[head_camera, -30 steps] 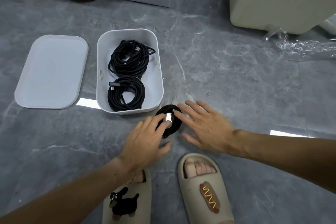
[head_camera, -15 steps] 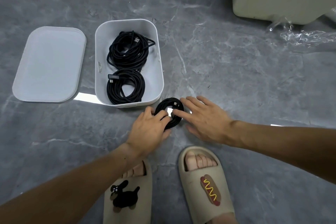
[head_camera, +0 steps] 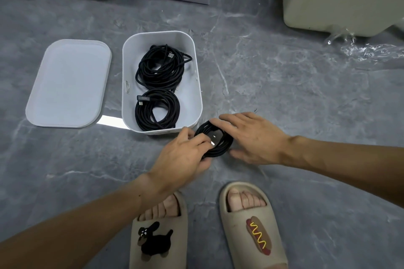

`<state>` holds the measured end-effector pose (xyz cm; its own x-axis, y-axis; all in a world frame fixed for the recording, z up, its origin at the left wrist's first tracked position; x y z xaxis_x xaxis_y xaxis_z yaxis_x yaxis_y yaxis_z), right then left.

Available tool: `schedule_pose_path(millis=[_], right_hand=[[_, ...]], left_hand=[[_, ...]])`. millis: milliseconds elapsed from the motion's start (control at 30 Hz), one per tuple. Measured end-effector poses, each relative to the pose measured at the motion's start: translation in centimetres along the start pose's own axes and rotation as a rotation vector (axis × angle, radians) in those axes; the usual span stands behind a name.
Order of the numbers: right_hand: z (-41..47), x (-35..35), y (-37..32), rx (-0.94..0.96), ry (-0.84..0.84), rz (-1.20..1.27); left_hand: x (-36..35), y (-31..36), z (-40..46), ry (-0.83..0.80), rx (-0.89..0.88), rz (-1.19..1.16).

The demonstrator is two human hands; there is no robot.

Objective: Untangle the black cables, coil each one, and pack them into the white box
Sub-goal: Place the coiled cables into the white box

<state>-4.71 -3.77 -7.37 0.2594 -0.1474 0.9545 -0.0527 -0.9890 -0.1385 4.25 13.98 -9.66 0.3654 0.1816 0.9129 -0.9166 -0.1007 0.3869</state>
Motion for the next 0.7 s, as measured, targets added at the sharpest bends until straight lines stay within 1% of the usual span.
schedule_pose_path(millis=[200, 267, 367, 433, 533, 600, 667, 700], right_hand=[[1.9, 3.1, 0.0, -0.119, -0.180, 0.508], [2.3, 4.1, 0.1, -0.172, -0.183, 0.621], [3.2, 5.6, -0.2, -0.243, -0.144, 0.777], [3.9, 6.5, -0.4, -0.293, -0.153, 0.912], [5.0, 7.5, -0.6, -0.363, -0.224, 1.129], [5.9, 8.2, -0.8, -0.384, -0.283, 1.326], [7.1, 8.6, -1.2, -0.407, -0.303, 1.556], [7.6, 8.8, -1.4, -0.421, -0.292, 1.609]], left_hand=[[3.4, -0.5, 0.8, 0.106, -0.064, -0.027], [4.0, -1.1, 1.1, 0.110, -0.074, -0.052], [5.0, -2.2, 1.6, 0.078, -0.049, -0.082], [5.6, -3.0, 1.9, 0.064, -0.022, -0.063], [6.4, -4.3, 2.1, 0.091, -0.006, -0.028], [6.8, -5.2, 2.0, 0.115, 0.004, -0.012], [7.1, -6.0, 1.8, 0.121, 0.044, -0.013], [7.2, -6.2, 1.7, 0.125, 0.070, -0.033]])
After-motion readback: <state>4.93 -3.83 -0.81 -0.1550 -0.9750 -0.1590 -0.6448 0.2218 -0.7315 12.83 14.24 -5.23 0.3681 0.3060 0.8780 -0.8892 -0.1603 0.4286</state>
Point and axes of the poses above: each hand's wrist, its own z-axis towards the middle knuckle, its own x-axis out of the back of the hand, y = z × x, the point moved 2 cm from there along z, towards the middle knuckle, and after that the axes turned 8 degrees about -x, right-handed, at the moved point
